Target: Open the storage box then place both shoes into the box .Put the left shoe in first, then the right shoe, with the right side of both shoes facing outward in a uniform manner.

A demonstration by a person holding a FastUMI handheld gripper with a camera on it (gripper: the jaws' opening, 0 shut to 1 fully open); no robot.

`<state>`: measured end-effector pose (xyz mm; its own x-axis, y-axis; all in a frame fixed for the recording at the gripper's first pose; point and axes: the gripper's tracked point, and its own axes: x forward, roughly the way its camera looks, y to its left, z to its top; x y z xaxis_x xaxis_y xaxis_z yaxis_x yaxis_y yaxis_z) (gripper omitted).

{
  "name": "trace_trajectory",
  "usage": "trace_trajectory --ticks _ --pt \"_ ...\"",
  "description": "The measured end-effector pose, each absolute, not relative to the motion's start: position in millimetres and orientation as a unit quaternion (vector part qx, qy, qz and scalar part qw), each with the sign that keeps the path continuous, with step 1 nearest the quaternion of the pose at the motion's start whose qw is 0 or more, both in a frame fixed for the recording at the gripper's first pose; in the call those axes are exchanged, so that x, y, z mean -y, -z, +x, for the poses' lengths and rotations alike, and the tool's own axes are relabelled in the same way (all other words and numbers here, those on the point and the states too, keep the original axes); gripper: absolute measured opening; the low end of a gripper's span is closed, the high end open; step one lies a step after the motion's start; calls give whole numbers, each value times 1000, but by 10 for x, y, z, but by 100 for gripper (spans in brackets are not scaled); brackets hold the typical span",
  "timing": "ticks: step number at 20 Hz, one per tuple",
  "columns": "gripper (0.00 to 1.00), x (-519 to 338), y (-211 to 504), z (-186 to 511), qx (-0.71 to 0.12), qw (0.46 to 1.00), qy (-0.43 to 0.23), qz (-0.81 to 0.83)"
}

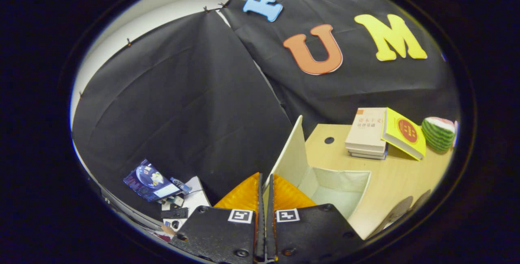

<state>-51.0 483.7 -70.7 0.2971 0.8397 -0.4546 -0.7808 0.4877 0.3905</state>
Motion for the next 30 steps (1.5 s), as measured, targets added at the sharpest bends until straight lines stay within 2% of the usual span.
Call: trace_trajectory --ticks 5,8,13,16,19,25,30 --pt "8 -5516 776 -702 -306 807 -505 -1" --pt "14 -5817 736 -885 -304 796 -523 -3" --pt "64 -5943 607 -984 -279 802 -528 -11" --pt "74 -5744 559 -904 -255 828 -500 -26" --pt "88 -5390 487 -844 -233 849 -472 -45" --pt "93 -4262 204 -554 -177 902 -386 -82" --pt "93 -2835 331 -317 -192 931 -289 -110"
